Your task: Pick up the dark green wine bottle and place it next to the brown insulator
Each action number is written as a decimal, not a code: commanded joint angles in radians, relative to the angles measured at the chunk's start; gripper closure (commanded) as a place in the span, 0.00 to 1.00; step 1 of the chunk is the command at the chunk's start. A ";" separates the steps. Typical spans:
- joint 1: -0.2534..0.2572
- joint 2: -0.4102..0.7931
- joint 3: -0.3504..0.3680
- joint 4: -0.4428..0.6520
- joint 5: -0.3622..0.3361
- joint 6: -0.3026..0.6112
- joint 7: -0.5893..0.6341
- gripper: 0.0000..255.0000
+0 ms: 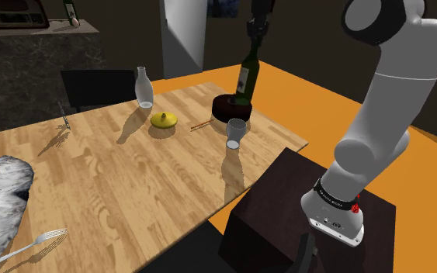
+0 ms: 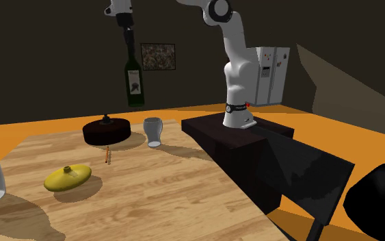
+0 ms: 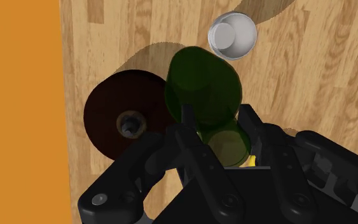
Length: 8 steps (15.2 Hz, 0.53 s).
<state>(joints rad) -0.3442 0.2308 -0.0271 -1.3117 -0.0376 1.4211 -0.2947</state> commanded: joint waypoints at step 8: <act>-0.052 0.047 -0.030 0.002 0.000 0.049 -0.080 1.00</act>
<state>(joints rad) -0.3964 0.2798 -0.0571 -1.2930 -0.0377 1.4545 -0.3762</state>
